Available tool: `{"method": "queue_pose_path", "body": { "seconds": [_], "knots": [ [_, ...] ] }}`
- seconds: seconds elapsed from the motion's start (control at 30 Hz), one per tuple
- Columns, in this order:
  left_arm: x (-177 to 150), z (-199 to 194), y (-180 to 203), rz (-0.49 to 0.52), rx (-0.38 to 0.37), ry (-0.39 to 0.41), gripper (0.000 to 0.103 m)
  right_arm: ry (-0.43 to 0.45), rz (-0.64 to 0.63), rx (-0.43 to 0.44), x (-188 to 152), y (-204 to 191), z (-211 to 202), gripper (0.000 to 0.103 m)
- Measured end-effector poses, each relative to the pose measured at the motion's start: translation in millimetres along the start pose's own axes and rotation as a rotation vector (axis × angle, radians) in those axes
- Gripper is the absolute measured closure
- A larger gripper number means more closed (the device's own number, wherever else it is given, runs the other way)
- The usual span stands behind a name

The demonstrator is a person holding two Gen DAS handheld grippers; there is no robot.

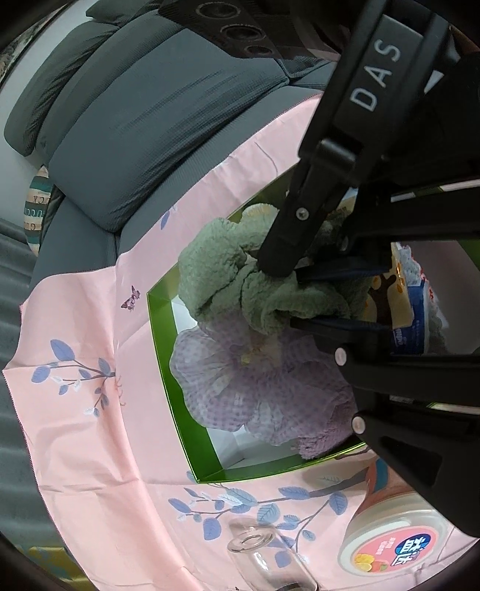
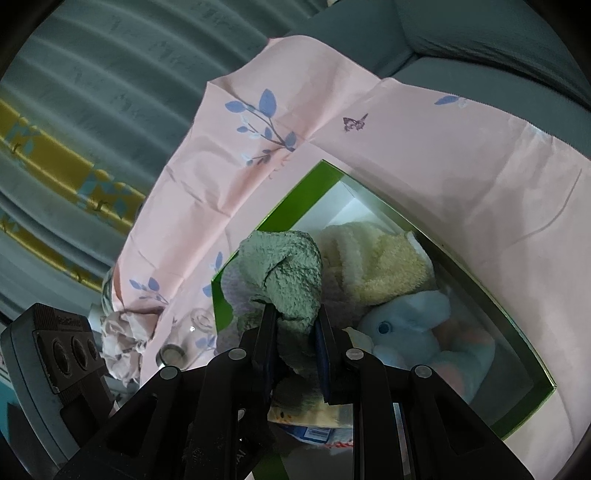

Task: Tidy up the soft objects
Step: 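Lower the green towel into the box and open the right gripper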

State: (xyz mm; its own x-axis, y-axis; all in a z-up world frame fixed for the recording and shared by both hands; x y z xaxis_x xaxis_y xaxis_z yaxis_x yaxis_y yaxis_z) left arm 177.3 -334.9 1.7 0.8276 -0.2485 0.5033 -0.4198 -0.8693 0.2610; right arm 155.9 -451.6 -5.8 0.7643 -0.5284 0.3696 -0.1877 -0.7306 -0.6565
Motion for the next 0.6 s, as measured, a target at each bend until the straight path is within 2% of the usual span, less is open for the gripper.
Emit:
{"method": "queue_pose_path", "body": {
  "seconds": [0.27,0.6],
  "knots": [
    [1.9,4.0,-1.3,-0.004,0.019,-0.018,0.086,0.001,0.012,-0.017,-0.2,2.6,0.5,0.082],
    [2.2,5.4,-5.4,-0.007,0.04,-0.022,0.073,0.001,0.016,-0.021,0.1,1.4,0.0,0.082]
  ]
}}
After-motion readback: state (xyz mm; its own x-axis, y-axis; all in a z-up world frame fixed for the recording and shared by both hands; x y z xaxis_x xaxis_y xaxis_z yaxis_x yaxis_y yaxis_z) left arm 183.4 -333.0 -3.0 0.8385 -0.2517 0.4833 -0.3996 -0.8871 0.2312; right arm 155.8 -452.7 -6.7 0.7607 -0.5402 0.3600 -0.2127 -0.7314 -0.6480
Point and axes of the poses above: each gripper's, at about its wrist camera, not at the fingertips, and z roughly the way its jaws point, y to its right, x to its top, the point moved 1 cm from there along z, roughly the way its jaws point, and after that the axes turned 5 degrees about -y, right-handed, at the moved point
